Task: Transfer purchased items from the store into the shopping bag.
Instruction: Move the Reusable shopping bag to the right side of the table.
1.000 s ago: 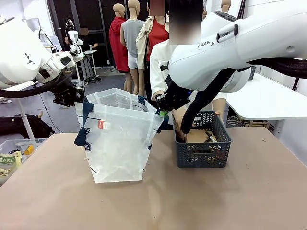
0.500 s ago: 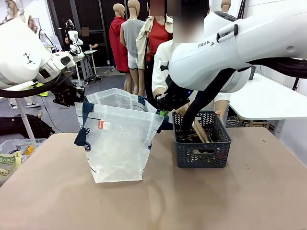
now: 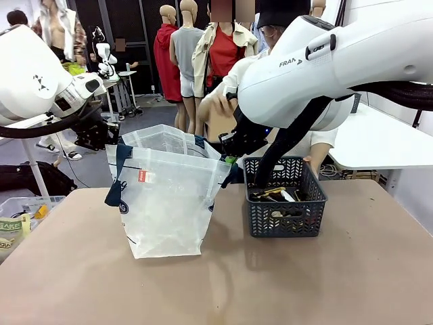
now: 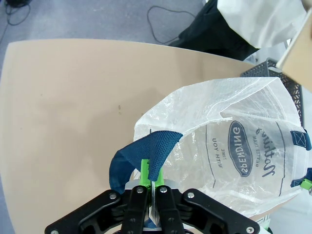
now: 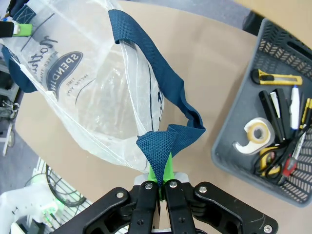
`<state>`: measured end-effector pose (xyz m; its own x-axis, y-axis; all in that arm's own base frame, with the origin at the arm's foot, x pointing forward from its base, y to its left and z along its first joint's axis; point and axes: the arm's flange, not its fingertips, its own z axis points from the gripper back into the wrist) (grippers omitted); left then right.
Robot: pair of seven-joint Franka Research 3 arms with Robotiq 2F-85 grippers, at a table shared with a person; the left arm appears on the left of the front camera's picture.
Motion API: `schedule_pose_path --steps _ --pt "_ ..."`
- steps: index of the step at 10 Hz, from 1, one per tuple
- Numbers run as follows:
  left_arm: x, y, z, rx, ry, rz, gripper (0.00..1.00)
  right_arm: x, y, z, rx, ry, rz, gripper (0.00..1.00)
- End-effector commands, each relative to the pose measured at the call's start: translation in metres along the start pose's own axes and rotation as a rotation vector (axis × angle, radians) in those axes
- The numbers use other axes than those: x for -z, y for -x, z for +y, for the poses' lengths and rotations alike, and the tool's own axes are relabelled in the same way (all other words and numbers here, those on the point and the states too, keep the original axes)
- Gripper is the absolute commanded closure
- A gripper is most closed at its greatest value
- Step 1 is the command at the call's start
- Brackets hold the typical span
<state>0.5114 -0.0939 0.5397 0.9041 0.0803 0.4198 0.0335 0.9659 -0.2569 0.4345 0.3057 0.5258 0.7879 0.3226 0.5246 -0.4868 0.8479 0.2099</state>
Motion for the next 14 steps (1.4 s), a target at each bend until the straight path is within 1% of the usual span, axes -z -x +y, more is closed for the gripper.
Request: schedule_pose_path --steps 1,14 --pt "-0.0011 -0.002 0.0034 -0.005 -0.003 -0.005 1.0 -0.0002 0.0 -0.0008 0.002 0.0 0.0 1.0" --pt "-0.0011 -0.002 0.0034 -0.005 -0.003 -0.005 1.0 -0.0002 0.0 -0.0008 0.002 0.0 0.0 1.0"
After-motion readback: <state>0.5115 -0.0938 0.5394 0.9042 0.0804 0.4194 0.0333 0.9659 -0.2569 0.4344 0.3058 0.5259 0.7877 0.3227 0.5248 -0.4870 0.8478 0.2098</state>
